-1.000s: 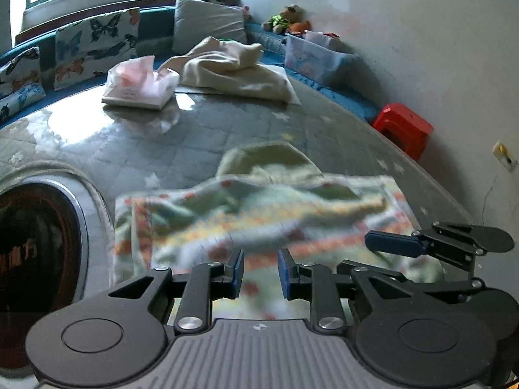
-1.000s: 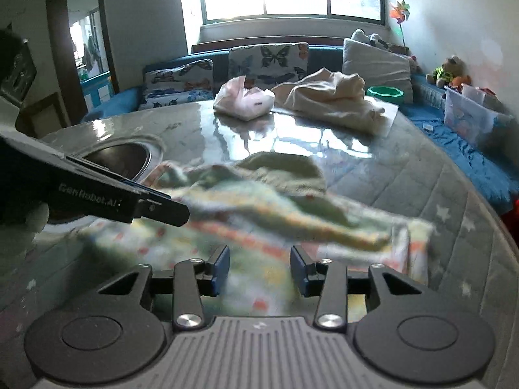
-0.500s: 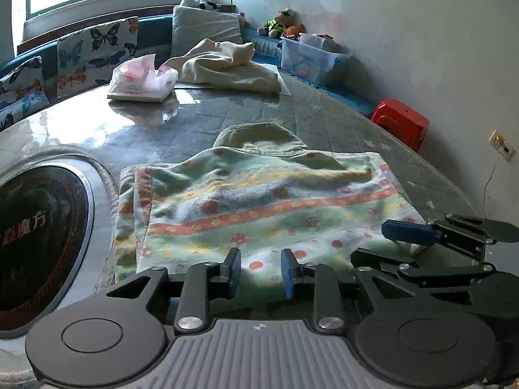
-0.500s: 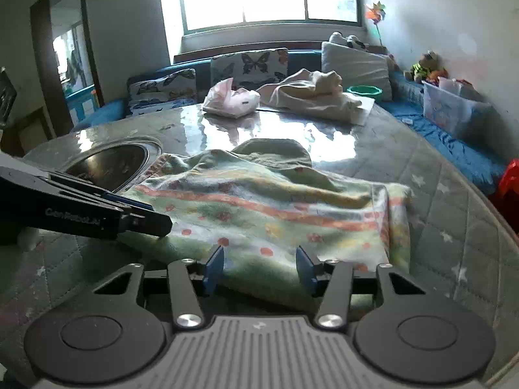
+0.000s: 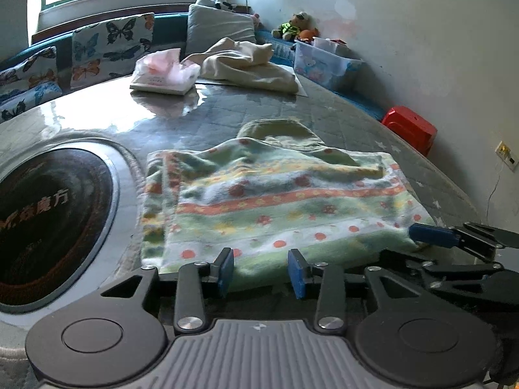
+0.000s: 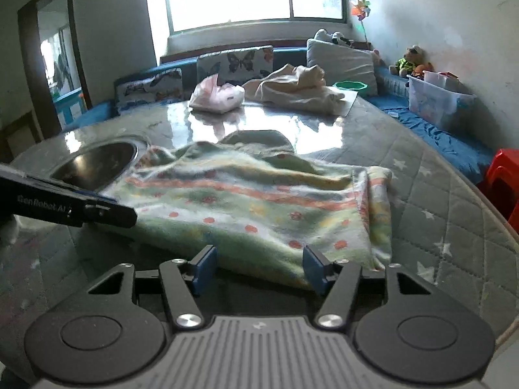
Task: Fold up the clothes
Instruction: 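Press and smooth the folded shirt flat with both grippers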
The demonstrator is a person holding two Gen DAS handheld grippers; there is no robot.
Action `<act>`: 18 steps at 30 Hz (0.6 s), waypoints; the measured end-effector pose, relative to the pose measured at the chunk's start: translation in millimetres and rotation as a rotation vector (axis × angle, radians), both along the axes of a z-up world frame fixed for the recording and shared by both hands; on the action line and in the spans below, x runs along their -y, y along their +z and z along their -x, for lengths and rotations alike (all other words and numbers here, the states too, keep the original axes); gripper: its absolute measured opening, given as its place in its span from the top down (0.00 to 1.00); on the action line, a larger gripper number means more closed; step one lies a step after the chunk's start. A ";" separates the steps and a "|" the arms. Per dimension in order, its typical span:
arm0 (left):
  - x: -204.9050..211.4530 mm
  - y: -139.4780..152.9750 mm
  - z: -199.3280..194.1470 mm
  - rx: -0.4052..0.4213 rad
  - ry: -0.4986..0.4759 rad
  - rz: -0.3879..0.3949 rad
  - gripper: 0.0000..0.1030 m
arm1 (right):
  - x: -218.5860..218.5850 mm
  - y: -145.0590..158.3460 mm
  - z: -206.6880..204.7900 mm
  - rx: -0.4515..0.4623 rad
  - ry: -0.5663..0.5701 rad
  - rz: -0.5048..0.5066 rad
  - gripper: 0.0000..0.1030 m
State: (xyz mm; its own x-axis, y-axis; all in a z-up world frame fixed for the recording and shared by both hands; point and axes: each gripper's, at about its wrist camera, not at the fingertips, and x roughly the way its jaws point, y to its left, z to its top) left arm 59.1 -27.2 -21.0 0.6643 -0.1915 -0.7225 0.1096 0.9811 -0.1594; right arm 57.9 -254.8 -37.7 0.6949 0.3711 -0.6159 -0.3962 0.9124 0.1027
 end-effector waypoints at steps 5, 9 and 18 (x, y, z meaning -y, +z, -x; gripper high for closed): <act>-10.4 -2.3 -2.5 -0.012 0.027 0.013 0.61 | 13.0 -2.0 -8.4 -0.011 -0.045 -0.010 0.41; -15.9 -4.8 -3.1 -0.022 0.035 0.029 0.61 | 17.5 -3.5 -9.5 -0.018 -0.047 -0.013 0.40; -27.2 -5.9 -6.9 -0.029 0.074 0.043 0.61 | 22.1 -1.2 -21.9 -0.002 -0.077 -0.026 0.34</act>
State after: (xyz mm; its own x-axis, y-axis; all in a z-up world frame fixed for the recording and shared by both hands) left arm 66.0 0.0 -26.9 0.6567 -0.1742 -0.7338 0.0316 0.9785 -0.2040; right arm 79.7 -276.9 -38.9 0.7206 0.3327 -0.6083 -0.3247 0.9371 0.1278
